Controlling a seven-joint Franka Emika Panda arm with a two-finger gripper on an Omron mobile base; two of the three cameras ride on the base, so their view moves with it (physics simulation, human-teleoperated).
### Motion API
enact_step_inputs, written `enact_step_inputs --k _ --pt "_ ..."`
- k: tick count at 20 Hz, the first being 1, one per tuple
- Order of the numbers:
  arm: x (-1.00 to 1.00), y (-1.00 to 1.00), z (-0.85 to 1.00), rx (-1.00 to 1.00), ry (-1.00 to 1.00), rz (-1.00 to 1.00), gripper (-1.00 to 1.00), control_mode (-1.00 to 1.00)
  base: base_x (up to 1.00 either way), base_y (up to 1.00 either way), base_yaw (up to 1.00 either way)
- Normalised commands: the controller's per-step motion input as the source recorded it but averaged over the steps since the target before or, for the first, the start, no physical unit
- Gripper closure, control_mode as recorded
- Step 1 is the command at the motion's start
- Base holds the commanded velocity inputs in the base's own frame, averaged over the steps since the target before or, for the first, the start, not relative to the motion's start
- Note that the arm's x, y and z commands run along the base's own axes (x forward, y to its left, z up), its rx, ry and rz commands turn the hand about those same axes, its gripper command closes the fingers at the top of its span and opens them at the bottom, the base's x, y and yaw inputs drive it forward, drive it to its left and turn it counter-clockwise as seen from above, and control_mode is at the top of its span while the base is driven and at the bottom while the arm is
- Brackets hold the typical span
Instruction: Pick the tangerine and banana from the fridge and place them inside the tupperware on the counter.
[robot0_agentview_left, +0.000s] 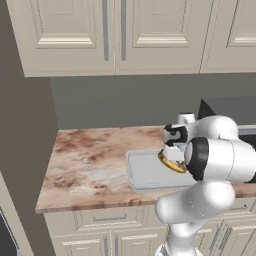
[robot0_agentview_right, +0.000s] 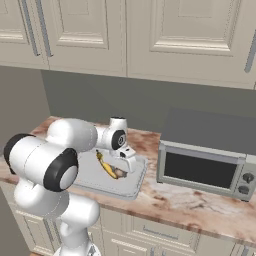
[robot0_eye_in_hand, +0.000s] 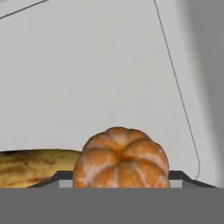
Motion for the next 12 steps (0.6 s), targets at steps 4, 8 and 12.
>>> enact_step_inputs --k 4,8,12 --pt "0.0 0.0 -0.29 0.0 -0.02 0.0 -1.0 -1.0 0.0 0.0 0.0" --pt "-0.14 0.01 -0.08 0.0 -0.06 -0.01 -1.0 -1.0 0.0 0.0 0.0" --pt "-0.42 0.06 0.0 0.0 -0.1 -0.04 -1.0 -1.0 0.0 0.0 0.0"
